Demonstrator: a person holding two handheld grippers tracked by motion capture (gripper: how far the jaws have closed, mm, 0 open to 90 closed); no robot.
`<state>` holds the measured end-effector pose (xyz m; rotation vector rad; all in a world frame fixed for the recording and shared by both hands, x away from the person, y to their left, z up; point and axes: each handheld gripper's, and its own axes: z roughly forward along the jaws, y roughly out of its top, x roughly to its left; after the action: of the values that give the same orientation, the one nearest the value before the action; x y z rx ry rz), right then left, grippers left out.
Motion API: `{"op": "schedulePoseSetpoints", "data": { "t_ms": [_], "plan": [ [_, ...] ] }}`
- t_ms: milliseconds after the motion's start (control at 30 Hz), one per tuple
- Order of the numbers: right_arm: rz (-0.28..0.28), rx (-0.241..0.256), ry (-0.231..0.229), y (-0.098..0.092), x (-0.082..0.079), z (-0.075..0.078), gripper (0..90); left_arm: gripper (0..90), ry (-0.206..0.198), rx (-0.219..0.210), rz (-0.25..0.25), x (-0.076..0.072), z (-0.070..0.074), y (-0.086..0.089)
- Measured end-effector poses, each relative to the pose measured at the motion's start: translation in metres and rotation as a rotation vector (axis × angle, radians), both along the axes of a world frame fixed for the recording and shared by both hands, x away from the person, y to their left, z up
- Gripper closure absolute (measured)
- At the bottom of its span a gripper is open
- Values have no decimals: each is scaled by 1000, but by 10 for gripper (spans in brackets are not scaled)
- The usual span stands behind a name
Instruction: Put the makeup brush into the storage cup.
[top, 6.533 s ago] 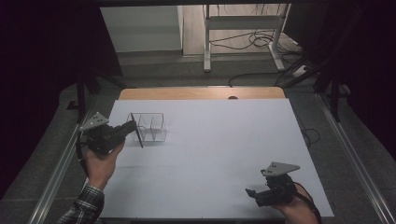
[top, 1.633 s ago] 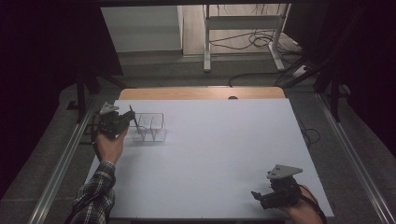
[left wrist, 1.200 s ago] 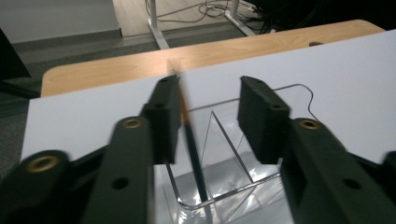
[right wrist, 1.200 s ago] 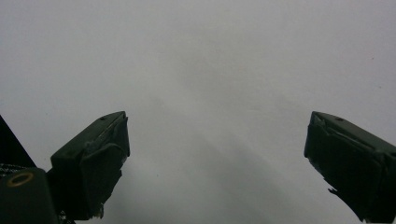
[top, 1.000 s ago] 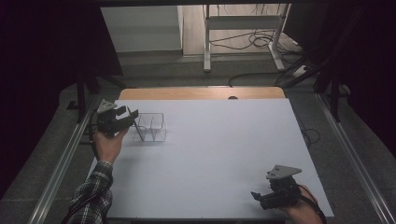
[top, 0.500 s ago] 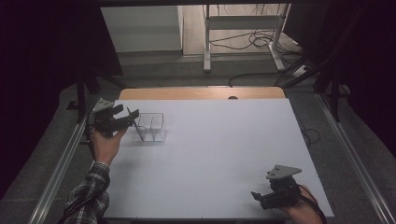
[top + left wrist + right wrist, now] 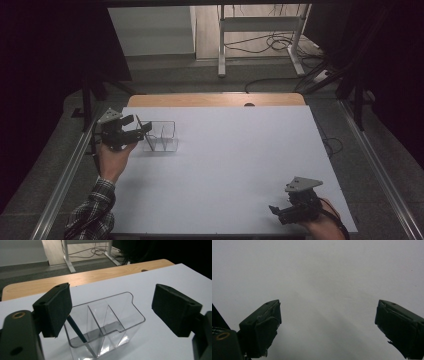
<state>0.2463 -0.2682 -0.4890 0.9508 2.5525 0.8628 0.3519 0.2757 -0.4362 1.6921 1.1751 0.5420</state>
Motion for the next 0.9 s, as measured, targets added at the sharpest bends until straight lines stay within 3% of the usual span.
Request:
{"op": "schedulePoseSetpoints", "data": {
  "t_ms": [333,900],
  "plan": [
    [0,-1,1,0,0,0,68,133,2,7,-33,-8,0,-4],
    [1,-2,1,1,-1,0,68,74,9,21,-114,-21,0,-29]
  ]
}}
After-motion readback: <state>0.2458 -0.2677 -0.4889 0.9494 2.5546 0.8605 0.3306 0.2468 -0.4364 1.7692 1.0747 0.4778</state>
